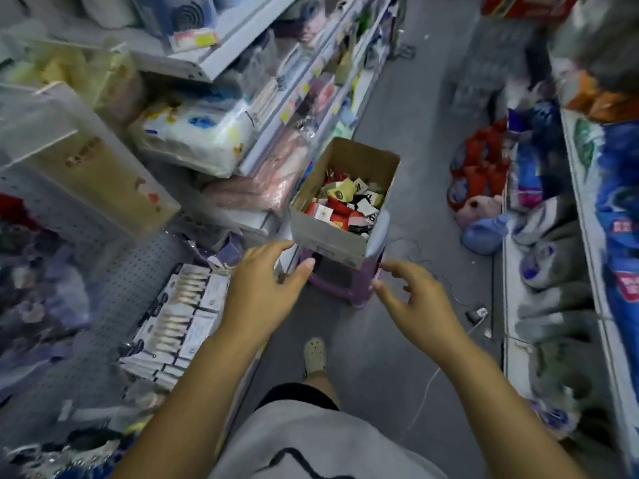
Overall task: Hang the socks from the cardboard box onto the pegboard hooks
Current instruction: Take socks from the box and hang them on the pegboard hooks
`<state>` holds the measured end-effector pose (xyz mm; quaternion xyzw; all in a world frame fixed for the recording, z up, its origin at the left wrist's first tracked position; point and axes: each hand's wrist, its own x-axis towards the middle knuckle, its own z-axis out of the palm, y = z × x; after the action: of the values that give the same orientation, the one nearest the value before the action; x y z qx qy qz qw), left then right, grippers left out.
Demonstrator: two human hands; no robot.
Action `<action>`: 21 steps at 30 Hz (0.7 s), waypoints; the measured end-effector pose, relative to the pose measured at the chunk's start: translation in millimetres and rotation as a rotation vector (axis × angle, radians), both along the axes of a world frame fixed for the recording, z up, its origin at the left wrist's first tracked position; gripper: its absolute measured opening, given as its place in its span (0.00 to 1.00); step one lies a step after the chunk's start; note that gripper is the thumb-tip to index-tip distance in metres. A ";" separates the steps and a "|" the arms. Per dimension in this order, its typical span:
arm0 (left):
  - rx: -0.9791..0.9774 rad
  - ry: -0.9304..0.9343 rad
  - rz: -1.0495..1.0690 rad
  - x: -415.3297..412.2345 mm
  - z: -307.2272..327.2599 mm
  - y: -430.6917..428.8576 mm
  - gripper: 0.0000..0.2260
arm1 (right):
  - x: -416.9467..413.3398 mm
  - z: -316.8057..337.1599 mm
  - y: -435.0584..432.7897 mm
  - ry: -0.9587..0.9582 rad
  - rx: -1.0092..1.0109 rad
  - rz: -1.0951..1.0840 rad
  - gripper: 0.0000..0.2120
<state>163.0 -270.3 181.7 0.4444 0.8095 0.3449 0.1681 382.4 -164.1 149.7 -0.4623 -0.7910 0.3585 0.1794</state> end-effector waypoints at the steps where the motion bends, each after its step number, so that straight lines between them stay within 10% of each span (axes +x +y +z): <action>1: -0.023 0.000 -0.022 -10.3 -3.0 18.9 0.21 | -6.0 -3.1 15.4 -0.012 -0.006 -0.013 0.14; 13: -0.279 0.006 -0.159 -108.3 -42.2 211.9 0.22 | -68.8 -40.4 173.3 0.002 -0.227 -0.198 0.15; 21: -0.319 -0.400 0.247 -126.6 -102.7 296.5 0.18 | -110.8 -78.9 295.9 -0.054 -0.446 -0.050 0.16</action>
<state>36.4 26.2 79.0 0.2335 0.8523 0.3118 0.3491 271.6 131.8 70.8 -0.5194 -0.6849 0.5074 0.0602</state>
